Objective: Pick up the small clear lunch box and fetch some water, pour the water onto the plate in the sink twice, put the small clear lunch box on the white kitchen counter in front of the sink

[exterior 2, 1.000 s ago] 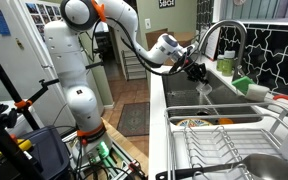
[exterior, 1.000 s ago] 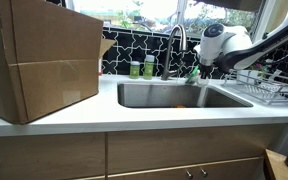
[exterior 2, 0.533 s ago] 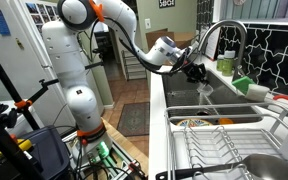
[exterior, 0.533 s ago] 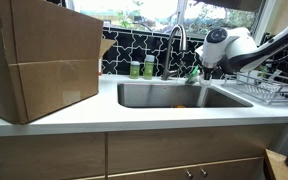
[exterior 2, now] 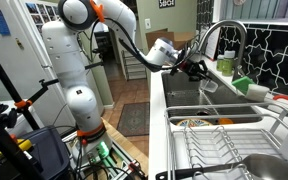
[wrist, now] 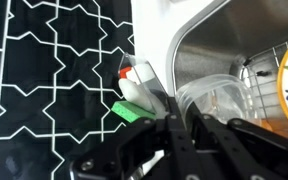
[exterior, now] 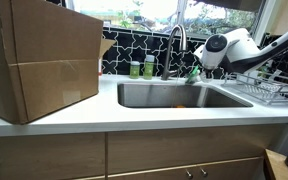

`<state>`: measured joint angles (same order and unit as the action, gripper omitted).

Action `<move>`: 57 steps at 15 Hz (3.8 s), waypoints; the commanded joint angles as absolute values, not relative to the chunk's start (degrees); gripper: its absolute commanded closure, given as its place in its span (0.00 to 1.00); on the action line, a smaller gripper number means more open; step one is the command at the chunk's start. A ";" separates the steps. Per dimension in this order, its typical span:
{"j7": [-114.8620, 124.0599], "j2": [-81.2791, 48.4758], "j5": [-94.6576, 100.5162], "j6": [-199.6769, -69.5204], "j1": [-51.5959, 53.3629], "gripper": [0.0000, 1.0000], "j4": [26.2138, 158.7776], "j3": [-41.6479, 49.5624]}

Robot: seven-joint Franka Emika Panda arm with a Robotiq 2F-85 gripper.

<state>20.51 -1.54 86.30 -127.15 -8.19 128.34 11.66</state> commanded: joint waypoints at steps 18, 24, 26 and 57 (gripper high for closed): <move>28.10 -0.88 119.00 -108.81 -8.68 0.97 139.18 9.91; 31.93 -0.62 127.14 -102.10 -8.19 0.97 141.18 8.68; 32.89 -0.61 129.59 -100.14 -8.02 0.97 141.71 8.30; -21.55 13.76 59.65 -136.40 -6.75 0.97 139.15 12.11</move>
